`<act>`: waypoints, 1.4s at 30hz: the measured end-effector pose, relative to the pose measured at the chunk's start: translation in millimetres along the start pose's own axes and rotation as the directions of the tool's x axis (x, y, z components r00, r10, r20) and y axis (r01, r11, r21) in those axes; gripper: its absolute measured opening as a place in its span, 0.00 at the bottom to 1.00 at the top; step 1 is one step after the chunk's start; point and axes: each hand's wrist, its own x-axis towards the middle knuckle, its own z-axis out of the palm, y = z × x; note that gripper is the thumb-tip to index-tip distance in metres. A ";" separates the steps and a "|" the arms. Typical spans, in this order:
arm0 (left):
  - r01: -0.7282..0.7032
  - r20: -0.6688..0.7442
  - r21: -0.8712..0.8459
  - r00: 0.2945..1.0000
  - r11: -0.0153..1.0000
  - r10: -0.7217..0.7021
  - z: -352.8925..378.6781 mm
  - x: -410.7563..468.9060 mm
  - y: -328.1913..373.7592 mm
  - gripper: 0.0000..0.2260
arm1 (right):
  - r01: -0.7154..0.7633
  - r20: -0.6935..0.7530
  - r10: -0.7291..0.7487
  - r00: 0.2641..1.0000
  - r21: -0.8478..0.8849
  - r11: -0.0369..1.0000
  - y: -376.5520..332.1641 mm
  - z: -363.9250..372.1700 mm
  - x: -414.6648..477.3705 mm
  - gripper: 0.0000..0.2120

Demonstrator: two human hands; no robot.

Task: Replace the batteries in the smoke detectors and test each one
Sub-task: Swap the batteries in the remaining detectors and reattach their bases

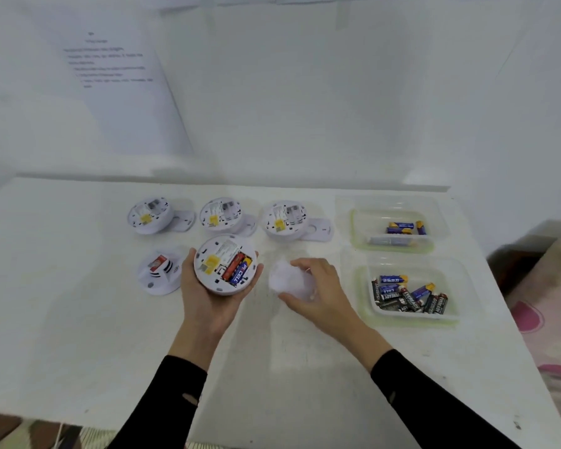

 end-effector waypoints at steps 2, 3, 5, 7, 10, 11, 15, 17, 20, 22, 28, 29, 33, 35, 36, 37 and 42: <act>0.025 0.006 0.027 1.000 0.999 -0.026 5.9 -4.0 -6.4 0.27 | 0.053 -0.127 -0.039 0.991 0.113 0.992 -23.6 -0.7 -0.6 0.23; 0.041 0.017 0.053 0.999 0.998 -0.042 9.7 -6.3 -10.7 0.27 | 0.090 -0.155 -0.070 0.985 0.130 0.987 -36.6 -0.9 -0.5 0.22; 0.076 0.053 0.102 0.995 0.992 -0.082 18.2 -11.1 -20.5 0.28 | 0.143 -0.148 -0.124 0.981 0.127 0.982 -58.3 -0.2 0.0 0.22; 0.100 0.087 0.127 0.990 0.987 -0.111 26.6 -15.6 -29.5 0.27 | 0.184 -0.121 -0.173 0.977 0.084 0.979 -68.1 0.4 1.1 0.23; 0.105 0.115 0.146 0.986 0.984 -0.122 33.8 -17.5 -37.5 0.26 | 0.224 -0.133 -0.223 0.966 -0.009 0.975 -66.4 -3.1 3.9 0.24; 0.103 0.118 0.147 0.986 0.984 -0.121 35.2 -17.2 -38.9 0.27 | 0.225 -0.142 -0.227 0.963 -0.032 0.974 -65.2 -5.3 4.7 0.24; 0.079 0.131 0.124 0.987 0.989 -0.096 41.4 -18.3 -40.7 0.30 | 0.239 -0.210 -0.247 0.946 -0.062 0.969 -64.5 -10.2 3.7 0.22; 0.072 0.137 0.111 0.987 0.991 -0.087 46.1 -20.2 -42.1 0.30 | 0.261 -0.244 -0.262 0.934 -0.040 0.965 -65.2 -10.7 2.3 0.22; 0.069 0.138 0.075 0.987 0.995 -0.079 51.1 -20.8 -44.4 0.29 | 0.267 -0.274 -0.261 0.926 -0.018 0.964 -65.3 -12.5 2.3 0.24; 0.058 0.137 0.084 0.988 0.995 -0.069 53.3 -21.0 -45.0 0.28 | 0.229 -0.279 -0.224 0.934 -0.013 0.973 -65.2 -14.8 3.9 0.25; 0.036 0.149 0.160 0.987 0.986 -0.060 52.4 -17.9 -49.5 0.28 | 0.165 -0.225 -0.180 0.958 -0.084 0.983 -60.6 -18.6 10.0 0.17; 0.045 0.151 0.164 0.986 0.985 -0.070 53.5 -17.7 -48.9 0.29 | 0.151 -0.227 -0.171 0.959 -0.099 0.983 -59.1 -19.4 10.9 0.16; 0.070 0.188 0.217 0.976 0.974 -0.112 51.5 -16.6 -45.4 0.26 | 0.072 -0.188 -0.092 0.978 -0.107 0.992 -55.1 -26.6 14.4 0.13; 0.031 0.225 0.300 0.969 0.953 -0.102 47.4 -15.1 -43.7 0.24 | 0.032 -0.111 -0.031 0.993 0.008 0.999 -57.1 -31.9 17.3 0.12; 0.008 0.235 0.345 0.967 0.939 -0.095 46.4 -13.9 -43.1 0.24 | -0.013 -0.078 0.021 0.997 0.102 0.995 -57.9 -34.6 19.4 0.11; -0.020 0.247 0.379 0.966 0.925 -0.080 45.7 -12.7 -42.4 0.23 | -0.088 -0.047 0.100 0.994 0.218 0.972 -60.3 -38.0 21.4 0.11; -0.150 0.235 0.439 0.971 0.886 0.049 48.9 -11.9 -48.0 0.21 | -0.535 0.325 0.465 0.823 0.719 0.444 -62.3 -43.5 31.5 0.16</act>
